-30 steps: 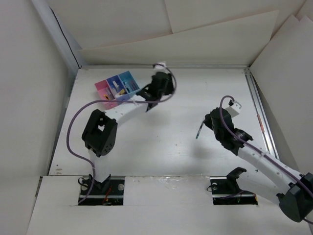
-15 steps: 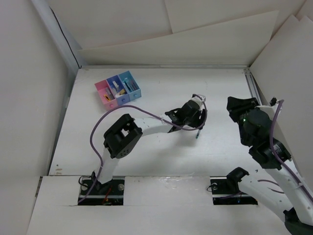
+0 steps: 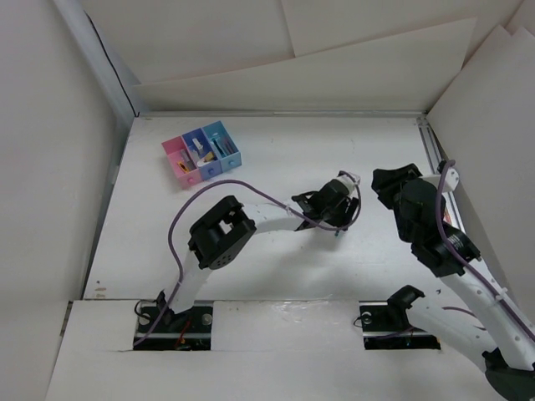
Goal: Sort the stationery into containers
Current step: Pick up the pen from the center of the board.
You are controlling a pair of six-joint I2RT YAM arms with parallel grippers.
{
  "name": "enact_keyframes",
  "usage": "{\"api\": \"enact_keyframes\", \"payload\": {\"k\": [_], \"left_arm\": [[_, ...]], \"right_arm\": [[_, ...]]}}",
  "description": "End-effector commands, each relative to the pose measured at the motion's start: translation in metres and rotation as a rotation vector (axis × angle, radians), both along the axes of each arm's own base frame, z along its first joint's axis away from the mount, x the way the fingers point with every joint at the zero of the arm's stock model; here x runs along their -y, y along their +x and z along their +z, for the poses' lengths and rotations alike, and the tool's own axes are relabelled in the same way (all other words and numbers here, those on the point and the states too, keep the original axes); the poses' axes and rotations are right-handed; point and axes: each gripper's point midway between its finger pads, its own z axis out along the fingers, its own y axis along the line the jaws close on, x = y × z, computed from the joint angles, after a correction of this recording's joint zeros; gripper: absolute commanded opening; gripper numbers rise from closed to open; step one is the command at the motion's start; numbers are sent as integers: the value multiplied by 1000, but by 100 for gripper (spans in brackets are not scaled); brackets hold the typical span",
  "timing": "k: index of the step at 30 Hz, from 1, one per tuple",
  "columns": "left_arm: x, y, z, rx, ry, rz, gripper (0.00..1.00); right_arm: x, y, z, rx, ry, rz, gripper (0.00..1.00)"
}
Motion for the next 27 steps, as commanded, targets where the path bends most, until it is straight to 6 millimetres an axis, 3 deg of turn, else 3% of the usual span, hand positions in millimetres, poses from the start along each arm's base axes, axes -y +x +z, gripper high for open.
{"api": "enact_keyframes", "payload": {"k": [1, 2, 3, 8, 12, 18, 21, 24, 27], "left_arm": [[12, -8, 0, 46, 50, -28, 58], [11, -4, 2, 56, 58, -12, 56], [5, -2, -8, 56, 92, 8, 53], [9, 4, -19, 69, 124, 44, 40], [8, 5, -31, 60, 156, 51, 24], [-10, 12, -46, 83, 243, 100, 4], [-22, 18, -50, 104, 280, 160, 0], [-30, 20, -38, 113, 253, 222, 0], [-34, 24, 2, 96, 133, 243, 0]], "right_arm": [[-5, 3, 11, 47, 9, 29, 45], [-5, 3, 13, 54, 5, 31, 45], [-7, 3, 13, 53, 7, 41, 45], [-12, 6, 10, 51, 3, 64, 45], [-9, 1, 16, 78, 19, 63, 45], [-7, -2, 23, 102, 24, 64, 45], [-7, -2, 25, 109, 20, 66, 45], [-6, -3, 27, 117, 25, 66, 46], [-2, -2, 25, 118, 12, 44, 46]]}}
